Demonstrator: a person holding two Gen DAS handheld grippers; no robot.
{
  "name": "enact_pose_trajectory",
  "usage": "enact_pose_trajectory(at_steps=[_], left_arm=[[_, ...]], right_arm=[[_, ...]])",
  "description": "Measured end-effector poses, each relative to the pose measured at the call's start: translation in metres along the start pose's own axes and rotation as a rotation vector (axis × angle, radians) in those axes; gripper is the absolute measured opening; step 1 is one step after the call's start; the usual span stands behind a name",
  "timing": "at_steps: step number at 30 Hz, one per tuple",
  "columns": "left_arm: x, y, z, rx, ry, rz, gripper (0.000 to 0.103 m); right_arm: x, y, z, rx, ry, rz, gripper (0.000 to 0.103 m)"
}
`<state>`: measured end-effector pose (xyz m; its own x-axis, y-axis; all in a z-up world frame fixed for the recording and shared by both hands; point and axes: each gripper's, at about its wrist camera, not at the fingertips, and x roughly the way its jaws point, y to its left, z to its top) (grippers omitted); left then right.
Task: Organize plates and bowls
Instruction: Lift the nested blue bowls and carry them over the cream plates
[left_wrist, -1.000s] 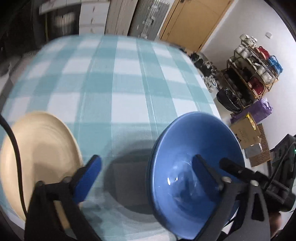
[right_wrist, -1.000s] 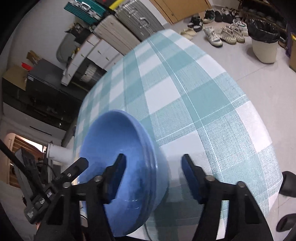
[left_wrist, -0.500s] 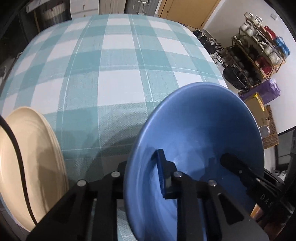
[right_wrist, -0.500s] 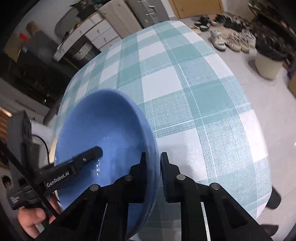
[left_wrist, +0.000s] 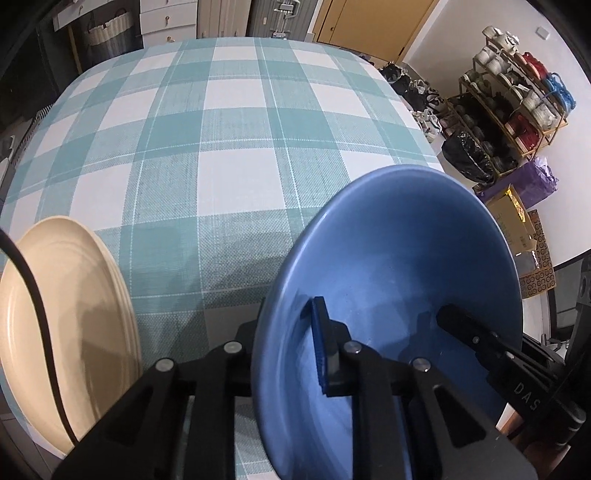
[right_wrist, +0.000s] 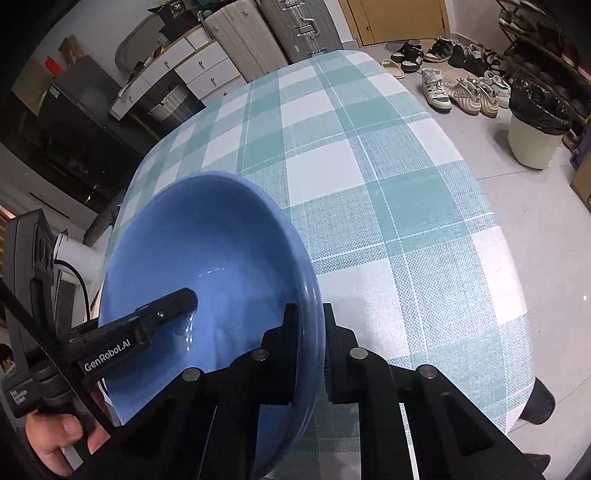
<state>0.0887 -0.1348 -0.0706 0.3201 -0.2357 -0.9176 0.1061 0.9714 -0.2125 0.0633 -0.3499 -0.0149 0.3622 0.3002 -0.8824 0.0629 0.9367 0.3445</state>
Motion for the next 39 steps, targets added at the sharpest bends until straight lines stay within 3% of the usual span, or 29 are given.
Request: enact_pose_trajectory(at_steps=[10,18,31,39], left_arm=[[-0.035,0.01,-0.005,0.003,-0.064,0.015,0.017],[-0.081,0.041,-0.012,-0.042,-0.15,0.049,0.017],[-0.128,0.141,-0.037,-0.188,-0.204,0.136,0.017],[-0.129,0.194,-0.046,-0.259,-0.192,0.177,0.017]], right_arm=[[-0.02,0.025,0.002,-0.061,-0.026,-0.003,0.011],[-0.038,0.075,0.002,-0.142,-0.054,0.02,0.011],[-0.016,0.182,-0.005,-0.246,0.009,0.118,0.011],[0.019,0.236,-0.016,-0.298,0.063,0.145,0.011]])
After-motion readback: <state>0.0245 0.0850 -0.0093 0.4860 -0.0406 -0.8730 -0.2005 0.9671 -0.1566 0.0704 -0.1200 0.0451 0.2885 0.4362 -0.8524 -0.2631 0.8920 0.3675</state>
